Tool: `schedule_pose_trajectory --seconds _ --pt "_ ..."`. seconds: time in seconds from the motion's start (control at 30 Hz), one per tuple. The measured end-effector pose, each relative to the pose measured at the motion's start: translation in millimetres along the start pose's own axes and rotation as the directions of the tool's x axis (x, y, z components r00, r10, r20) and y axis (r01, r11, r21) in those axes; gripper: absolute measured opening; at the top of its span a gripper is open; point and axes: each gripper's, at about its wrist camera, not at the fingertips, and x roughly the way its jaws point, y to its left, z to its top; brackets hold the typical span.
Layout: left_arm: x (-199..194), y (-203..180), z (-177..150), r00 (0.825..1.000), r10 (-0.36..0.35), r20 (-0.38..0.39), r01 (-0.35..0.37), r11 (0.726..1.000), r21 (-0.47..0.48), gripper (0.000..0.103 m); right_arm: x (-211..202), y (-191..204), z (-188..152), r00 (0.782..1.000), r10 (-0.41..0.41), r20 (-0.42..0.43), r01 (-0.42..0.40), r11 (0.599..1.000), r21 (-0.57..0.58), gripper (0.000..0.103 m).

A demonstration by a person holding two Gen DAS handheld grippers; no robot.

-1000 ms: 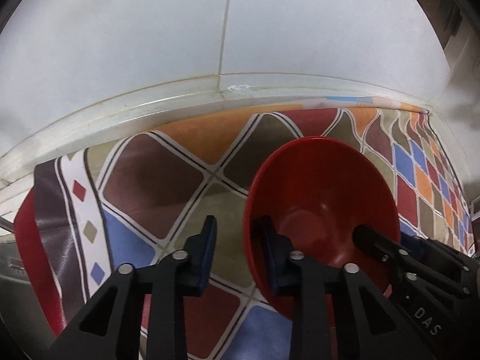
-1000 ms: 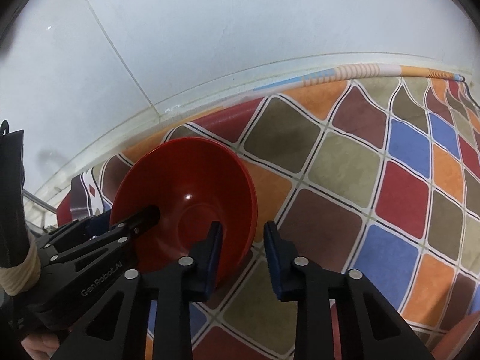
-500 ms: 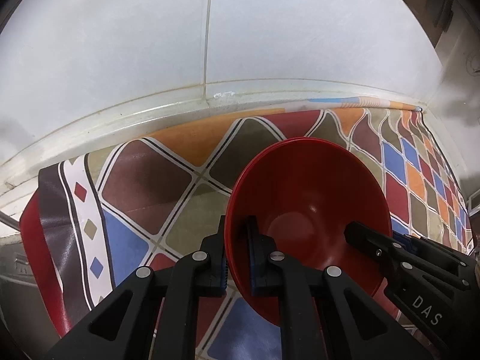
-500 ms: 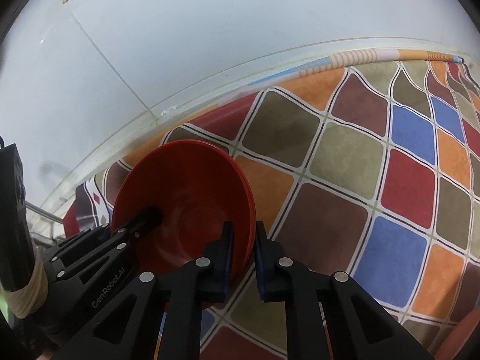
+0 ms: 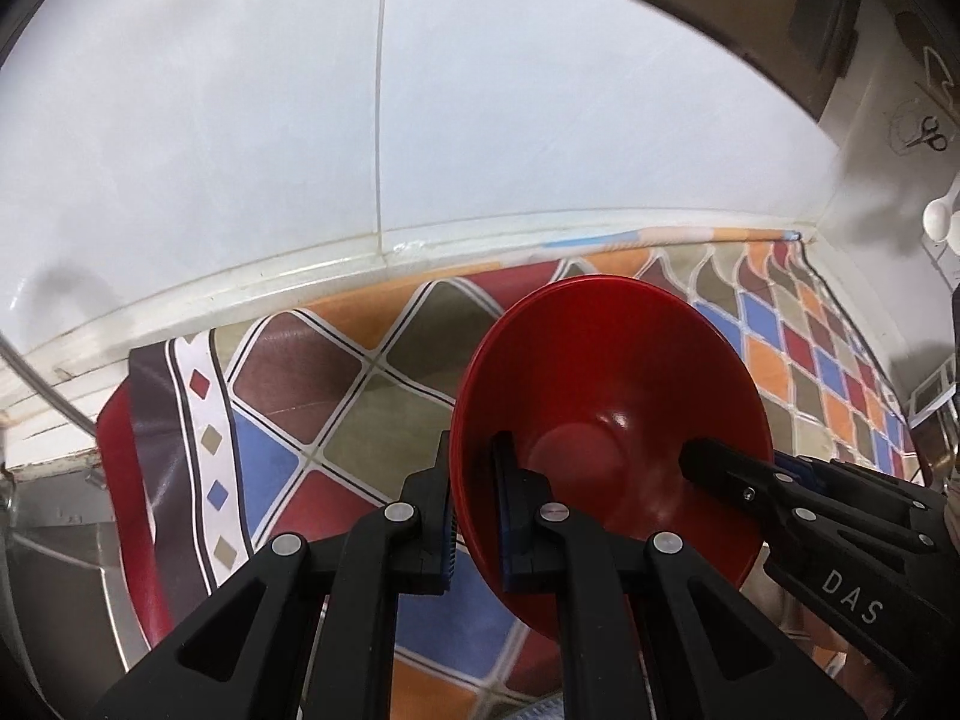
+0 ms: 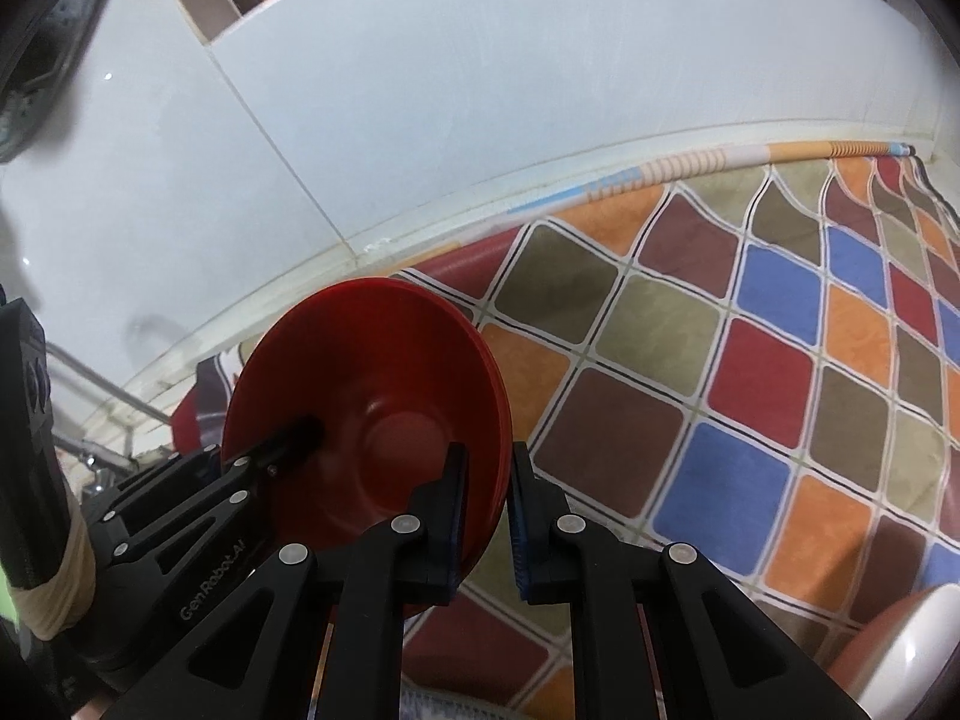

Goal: Organize plates and bowls
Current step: 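Lift the red bowl with both tools and carry it onto the white bowl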

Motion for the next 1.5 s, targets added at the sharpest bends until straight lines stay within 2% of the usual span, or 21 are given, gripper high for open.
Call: schedule_pose_trajectory --seconds 0.37,0.67,1.0,1.5 --pt "-57 -43 -18 0.997 -0.047 0.068 0.047 0.999 0.01 0.013 -67 -10 -17 0.997 0.03 0.068 -0.026 0.998 -0.059 0.014" --pt "-86 -86 -39 0.989 -0.106 0.101 0.103 0.994 0.035 0.015 -113 -39 -41 0.994 0.03 0.105 -0.025 0.999 -0.047 0.014" --pt "-96 -140 -57 0.984 -0.154 0.094 0.149 0.987 0.052 0.017 -154 -83 -64 0.99 0.012 0.142 -0.011 1.0 -0.008 0.014" --pt "-86 -219 -82 0.981 -0.186 0.049 0.184 0.982 0.029 0.017 -188 -163 -78 0.992 -0.002 0.127 0.001 1.0 0.007 0.014"
